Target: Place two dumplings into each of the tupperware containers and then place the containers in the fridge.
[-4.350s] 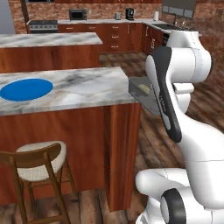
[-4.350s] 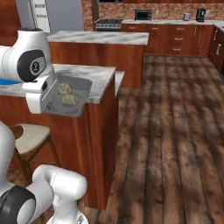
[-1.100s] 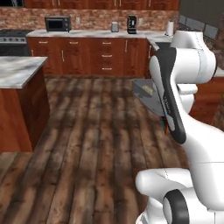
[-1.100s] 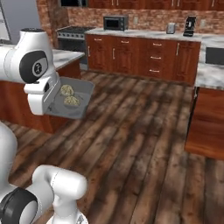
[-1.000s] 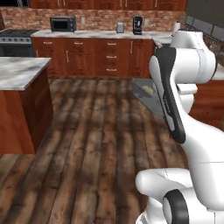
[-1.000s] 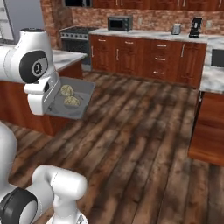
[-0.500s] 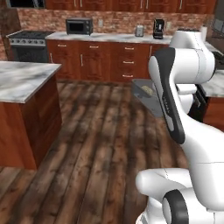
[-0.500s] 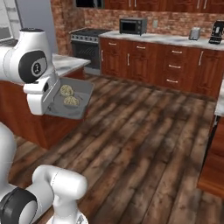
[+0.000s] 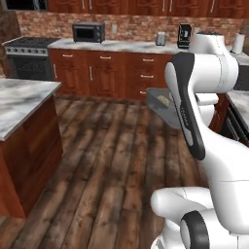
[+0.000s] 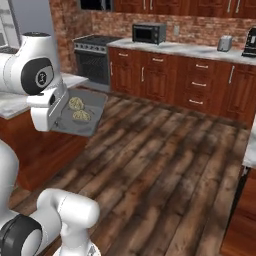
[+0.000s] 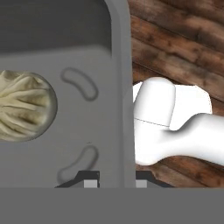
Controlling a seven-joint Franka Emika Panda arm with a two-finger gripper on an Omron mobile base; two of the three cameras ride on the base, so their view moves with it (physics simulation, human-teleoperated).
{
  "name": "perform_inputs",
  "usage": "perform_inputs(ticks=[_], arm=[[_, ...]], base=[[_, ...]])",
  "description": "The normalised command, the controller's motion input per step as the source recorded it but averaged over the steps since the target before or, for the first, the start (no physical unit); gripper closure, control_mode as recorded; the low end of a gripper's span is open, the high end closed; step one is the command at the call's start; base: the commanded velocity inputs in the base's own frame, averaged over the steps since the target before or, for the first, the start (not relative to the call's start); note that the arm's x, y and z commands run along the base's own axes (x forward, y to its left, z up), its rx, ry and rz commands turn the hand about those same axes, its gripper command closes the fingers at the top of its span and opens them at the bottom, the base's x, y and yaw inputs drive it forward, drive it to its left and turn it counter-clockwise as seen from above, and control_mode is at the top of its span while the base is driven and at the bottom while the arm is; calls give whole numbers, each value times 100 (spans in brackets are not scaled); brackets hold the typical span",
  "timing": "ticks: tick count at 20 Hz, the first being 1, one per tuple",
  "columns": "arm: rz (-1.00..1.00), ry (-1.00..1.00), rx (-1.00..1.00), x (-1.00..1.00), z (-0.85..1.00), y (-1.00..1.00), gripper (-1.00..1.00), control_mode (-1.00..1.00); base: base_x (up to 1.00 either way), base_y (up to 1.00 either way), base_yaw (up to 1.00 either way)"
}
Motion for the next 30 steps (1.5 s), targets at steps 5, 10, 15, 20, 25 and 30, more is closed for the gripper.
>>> perform_inputs(ticks=[5, 10, 15, 20, 25, 30], arm=[[0, 0, 0, 0, 0, 0, 100, 100], [0, 0, 0, 0, 0, 0, 100, 100], [0, 0, 0, 0, 0, 0, 100, 100], [0, 0, 0, 0, 0, 0, 100, 100], [0, 0, 0, 0, 0, 0, 100, 100], [0, 0, 0, 0, 0, 0, 100, 100]], base=[[100, -40, 7], [100, -43, 7], [100, -38, 8], [100, -38, 8], [100, -38, 9], [100, -46, 10]])
